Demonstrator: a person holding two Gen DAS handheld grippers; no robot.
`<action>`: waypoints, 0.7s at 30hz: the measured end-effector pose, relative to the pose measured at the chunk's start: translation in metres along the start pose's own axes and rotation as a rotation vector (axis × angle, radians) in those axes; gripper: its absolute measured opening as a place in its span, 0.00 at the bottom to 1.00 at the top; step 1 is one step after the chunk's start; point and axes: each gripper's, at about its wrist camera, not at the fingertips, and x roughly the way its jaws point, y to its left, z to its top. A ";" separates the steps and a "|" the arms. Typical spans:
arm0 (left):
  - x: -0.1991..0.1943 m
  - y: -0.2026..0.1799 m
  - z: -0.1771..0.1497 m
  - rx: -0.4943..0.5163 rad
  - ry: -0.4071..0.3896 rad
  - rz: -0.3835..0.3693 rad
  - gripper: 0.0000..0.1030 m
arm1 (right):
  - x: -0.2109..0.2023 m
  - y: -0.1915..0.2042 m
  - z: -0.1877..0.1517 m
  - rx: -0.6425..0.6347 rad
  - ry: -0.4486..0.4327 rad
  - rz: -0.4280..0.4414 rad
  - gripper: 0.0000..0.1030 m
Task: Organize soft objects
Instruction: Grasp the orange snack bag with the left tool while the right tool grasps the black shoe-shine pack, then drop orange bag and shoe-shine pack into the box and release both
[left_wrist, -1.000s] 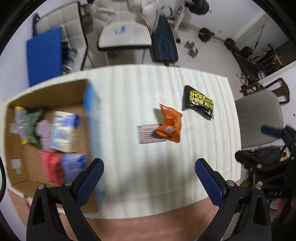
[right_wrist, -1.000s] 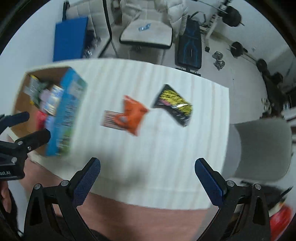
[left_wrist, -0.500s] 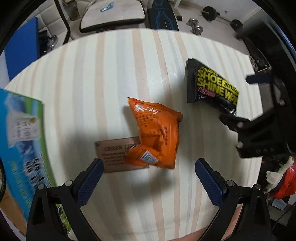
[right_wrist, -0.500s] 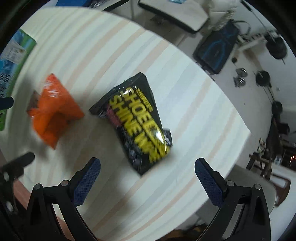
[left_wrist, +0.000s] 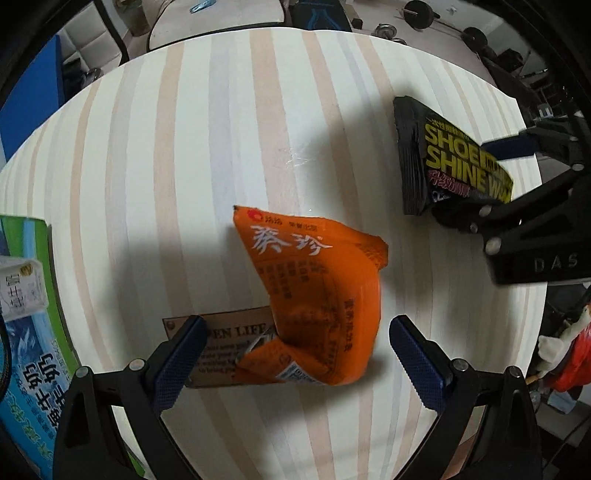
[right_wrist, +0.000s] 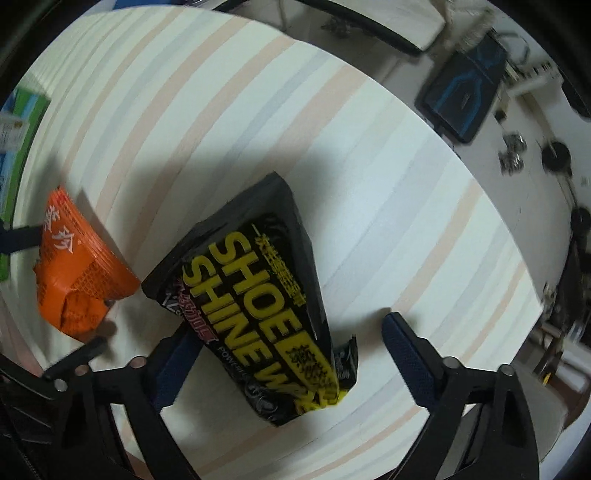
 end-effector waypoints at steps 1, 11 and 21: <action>0.000 -0.001 -0.001 0.003 0.001 0.000 0.98 | -0.003 -0.003 -0.004 0.036 0.002 0.002 0.79; 0.002 -0.019 0.012 0.029 -0.007 0.057 0.93 | 0.009 -0.037 -0.076 0.524 0.126 0.123 0.62; -0.010 -0.027 0.033 0.054 -0.021 0.113 0.48 | -0.002 -0.019 -0.086 0.434 0.056 0.023 0.83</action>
